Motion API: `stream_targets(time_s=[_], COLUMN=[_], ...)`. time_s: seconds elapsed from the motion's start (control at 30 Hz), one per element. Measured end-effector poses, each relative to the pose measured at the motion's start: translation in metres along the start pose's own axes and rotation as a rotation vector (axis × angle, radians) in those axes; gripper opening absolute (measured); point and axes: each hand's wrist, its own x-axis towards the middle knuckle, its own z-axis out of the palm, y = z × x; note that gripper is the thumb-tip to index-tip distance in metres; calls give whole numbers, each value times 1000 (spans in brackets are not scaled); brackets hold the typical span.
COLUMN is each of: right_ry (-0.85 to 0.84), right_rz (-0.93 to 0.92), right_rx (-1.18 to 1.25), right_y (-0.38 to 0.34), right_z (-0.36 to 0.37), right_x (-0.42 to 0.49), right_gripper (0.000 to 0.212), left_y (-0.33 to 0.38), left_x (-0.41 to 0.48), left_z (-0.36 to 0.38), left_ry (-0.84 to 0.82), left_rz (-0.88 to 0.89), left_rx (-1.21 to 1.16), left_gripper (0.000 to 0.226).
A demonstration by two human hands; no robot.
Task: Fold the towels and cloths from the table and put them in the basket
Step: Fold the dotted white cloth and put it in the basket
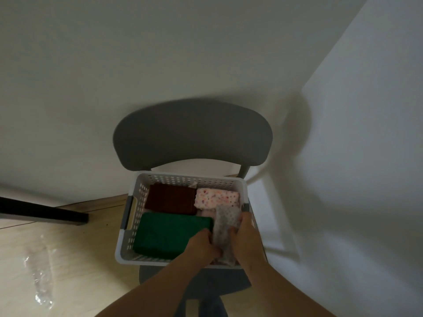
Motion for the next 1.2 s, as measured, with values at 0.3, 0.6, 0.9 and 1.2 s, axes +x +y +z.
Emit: stream_targets(time_s=[0.3, 0.6, 0.9, 1.2], right_ry=[-195, -241, -201, 29], right_rz=[-204, -115, -155, -102], right_rx=[-654, -527, -644, -395], right_y=[-4, 11, 8, -10], right_z=[12, 41, 45, 37], right_x=[10, 28, 29, -1], right_gripper=[29, 54, 65, 48], left_y=[0, -17, -40, -42], left_x=[10, 15, 24, -9], left_z=[23, -8, -22, -51], left_ry=[102, 306, 156, 212], left_rz=[41, 206, 208, 193], left_rx=[367, 324, 382, 133], left_gripper=[27, 43, 68, 39])
